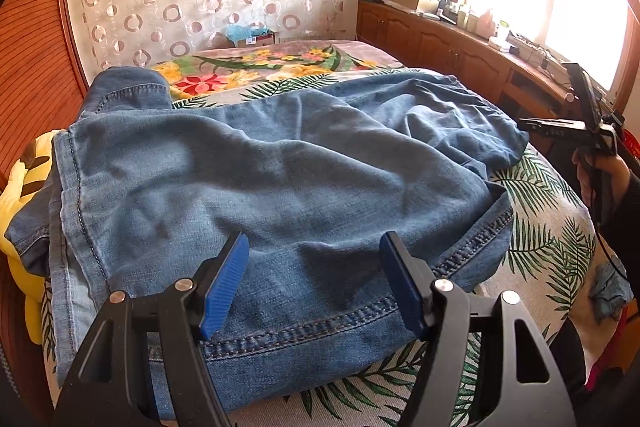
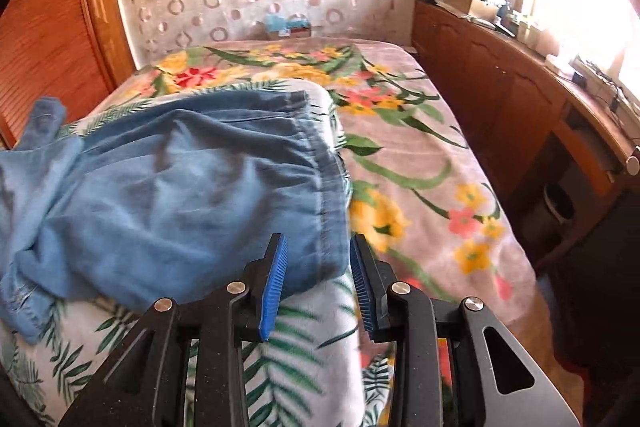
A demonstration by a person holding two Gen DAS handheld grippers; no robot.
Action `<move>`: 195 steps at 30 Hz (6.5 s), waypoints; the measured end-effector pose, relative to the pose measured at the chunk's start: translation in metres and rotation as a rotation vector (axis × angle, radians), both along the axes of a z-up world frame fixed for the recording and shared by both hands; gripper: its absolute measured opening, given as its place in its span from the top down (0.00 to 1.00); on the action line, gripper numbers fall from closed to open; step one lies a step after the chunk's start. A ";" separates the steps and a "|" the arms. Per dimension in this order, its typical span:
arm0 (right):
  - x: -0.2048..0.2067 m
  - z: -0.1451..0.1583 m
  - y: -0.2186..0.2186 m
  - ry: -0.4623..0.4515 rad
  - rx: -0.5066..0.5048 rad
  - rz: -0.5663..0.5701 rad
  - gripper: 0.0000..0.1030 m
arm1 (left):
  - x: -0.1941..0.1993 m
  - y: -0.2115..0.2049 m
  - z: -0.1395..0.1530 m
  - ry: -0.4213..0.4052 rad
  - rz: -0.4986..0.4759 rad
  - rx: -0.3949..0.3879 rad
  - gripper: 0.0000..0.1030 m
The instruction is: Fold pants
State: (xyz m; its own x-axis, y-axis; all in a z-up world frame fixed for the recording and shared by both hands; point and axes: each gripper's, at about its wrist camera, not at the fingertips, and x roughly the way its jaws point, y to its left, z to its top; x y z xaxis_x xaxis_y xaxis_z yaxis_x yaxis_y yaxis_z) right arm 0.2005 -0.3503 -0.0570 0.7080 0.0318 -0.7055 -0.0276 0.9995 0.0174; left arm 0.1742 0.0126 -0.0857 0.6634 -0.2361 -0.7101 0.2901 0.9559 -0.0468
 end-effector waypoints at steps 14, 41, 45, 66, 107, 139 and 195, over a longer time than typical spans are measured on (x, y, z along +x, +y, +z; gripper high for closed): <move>0.014 -0.001 0.010 0.029 -0.009 0.053 0.82 | -0.006 0.016 -0.002 0.003 0.016 -0.020 0.33; -0.060 0.221 0.212 -0.389 0.047 0.639 0.85 | -0.060 0.101 0.054 -0.118 0.151 -0.039 0.33; -0.072 0.216 0.248 -0.332 0.055 0.761 0.85 | -0.064 0.111 0.055 -0.123 0.168 -0.047 0.33; -0.054 0.152 0.256 -0.131 -0.004 0.673 0.68 | -0.052 0.078 0.034 -0.072 0.079 -0.042 0.33; -0.073 0.026 0.211 -0.038 0.069 0.487 0.67 | 0.003 0.007 0.015 0.011 -0.041 -0.002 0.48; -0.075 0.006 0.199 -0.079 0.095 0.480 0.66 | 0.080 0.135 0.054 -0.013 0.196 0.138 0.94; -0.018 0.055 0.177 -0.016 0.162 0.450 0.53 | -0.010 0.023 -0.027 0.016 0.069 -0.007 0.25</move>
